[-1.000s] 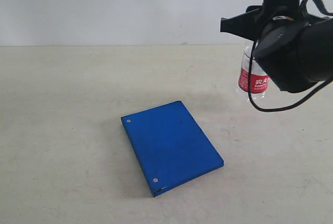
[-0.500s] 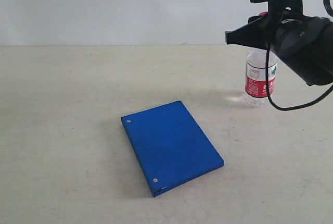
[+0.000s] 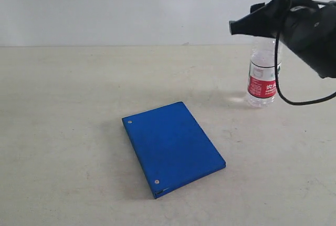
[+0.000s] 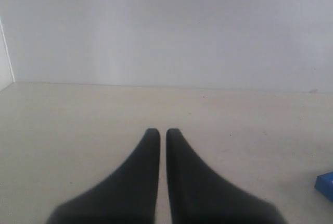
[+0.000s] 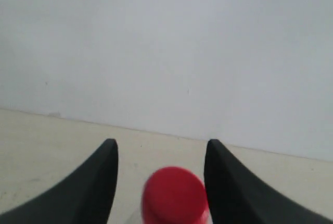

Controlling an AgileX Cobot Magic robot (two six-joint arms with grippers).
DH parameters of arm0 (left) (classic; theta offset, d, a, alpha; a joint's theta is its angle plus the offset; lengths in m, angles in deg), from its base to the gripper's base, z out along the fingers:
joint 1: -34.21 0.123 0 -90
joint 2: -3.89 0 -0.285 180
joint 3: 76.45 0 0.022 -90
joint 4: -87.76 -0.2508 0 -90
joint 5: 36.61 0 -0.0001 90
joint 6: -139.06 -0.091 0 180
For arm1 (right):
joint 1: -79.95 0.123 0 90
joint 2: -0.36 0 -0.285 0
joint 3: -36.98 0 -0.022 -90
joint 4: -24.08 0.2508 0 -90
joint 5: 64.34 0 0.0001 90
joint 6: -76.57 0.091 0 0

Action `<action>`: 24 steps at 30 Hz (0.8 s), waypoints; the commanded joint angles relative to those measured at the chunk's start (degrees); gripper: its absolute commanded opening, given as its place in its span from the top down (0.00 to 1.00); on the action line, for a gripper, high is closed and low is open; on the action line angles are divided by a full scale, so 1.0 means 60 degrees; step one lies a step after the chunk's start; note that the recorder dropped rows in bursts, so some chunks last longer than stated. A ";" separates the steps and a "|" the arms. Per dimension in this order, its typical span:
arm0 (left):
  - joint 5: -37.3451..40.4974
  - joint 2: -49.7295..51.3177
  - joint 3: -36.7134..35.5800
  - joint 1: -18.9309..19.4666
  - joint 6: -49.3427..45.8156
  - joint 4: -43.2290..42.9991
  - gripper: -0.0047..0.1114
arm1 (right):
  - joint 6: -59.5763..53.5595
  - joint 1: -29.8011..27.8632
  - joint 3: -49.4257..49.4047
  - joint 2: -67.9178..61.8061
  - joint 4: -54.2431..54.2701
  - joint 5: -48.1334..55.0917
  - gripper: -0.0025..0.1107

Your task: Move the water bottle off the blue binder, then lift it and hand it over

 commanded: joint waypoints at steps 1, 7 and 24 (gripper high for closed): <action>-0.0078 -0.0008 0.0011 -0.0003 0.0006 0.0033 0.92 | -0.0441 -0.0074 0.0005 0.0962 -0.0084 -0.0246 0.58; -0.0078 -0.0008 0.0011 -0.0003 0.0006 0.0033 0.92 | -0.0734 -0.0036 0.0005 0.2527 -0.0084 0.0799 0.58; -0.0078 -0.0008 0.0011 -0.0003 0.0006 0.0033 0.92 | -0.1855 0.1556 -0.0122 0.3819 -0.0354 1.2760 0.98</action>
